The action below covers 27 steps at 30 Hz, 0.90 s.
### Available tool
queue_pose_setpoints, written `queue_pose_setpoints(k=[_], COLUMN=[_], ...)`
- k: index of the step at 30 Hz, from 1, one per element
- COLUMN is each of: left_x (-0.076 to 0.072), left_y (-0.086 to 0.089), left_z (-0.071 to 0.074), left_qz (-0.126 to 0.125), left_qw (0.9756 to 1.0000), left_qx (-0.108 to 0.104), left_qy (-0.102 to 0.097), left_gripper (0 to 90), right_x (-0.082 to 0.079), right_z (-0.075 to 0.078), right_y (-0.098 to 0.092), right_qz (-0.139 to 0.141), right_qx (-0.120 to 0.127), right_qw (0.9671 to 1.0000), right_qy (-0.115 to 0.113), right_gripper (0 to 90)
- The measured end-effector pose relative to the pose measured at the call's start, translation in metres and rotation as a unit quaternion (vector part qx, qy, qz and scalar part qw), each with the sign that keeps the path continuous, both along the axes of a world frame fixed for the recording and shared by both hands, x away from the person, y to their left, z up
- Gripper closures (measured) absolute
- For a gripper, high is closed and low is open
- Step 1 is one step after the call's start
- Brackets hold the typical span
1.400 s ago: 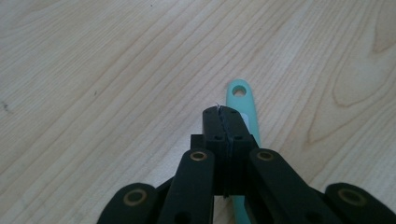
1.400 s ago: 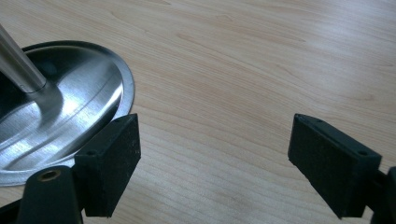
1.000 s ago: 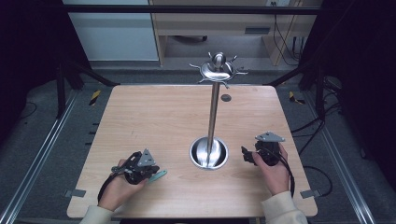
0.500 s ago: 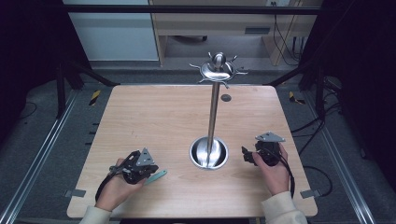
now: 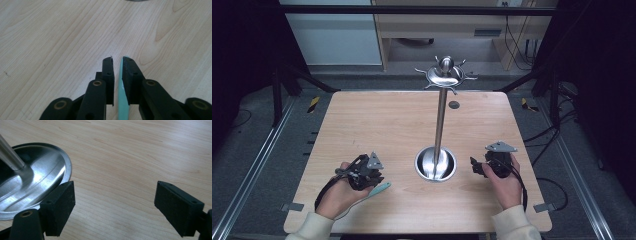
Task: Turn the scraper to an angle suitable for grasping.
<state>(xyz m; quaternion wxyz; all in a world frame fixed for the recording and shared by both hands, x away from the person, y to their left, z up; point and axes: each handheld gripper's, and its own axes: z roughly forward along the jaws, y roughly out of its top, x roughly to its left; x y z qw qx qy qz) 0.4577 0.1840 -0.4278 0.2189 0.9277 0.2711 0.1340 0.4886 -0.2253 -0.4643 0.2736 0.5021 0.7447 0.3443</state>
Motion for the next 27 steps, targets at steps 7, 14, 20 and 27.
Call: queue_pose_setpoints(k=[7, 14, 20, 27], left_x=[0.001, -0.001, 0.004, 0.009], left_y=[0.000, -0.007, -0.007, -0.009], left_z=[-0.001, -0.008, -0.014, -0.024], left_qz=[-0.014, -0.025, -0.018, -0.017], left_qw=[0.9992, 0.9974, 0.9952, 0.9925], left_qx=[0.018, 0.036, 0.054, 0.060], left_qy=[0.034, 0.057, 0.080, 0.105], left_gripper=[67.3, 60.3, 58.7, 60.3], right_x=[0.001, 0.001, 0.001, 0.001], right_z=[0.000, 0.000, 0.000, 0.000], right_y=[-0.002, -0.001, 0.000, 0.000], right_qz=[-0.002, 0.002, 0.002, 0.003], right_qx=[-0.001, -0.002, -0.001, -0.001], right_qw=[1.0000, 1.0000, 1.0000, 1.0000], right_qy=[0.000, -0.001, 0.002, 0.003], right_gripper=[17.1, 17.1, 17.0, 17.0])
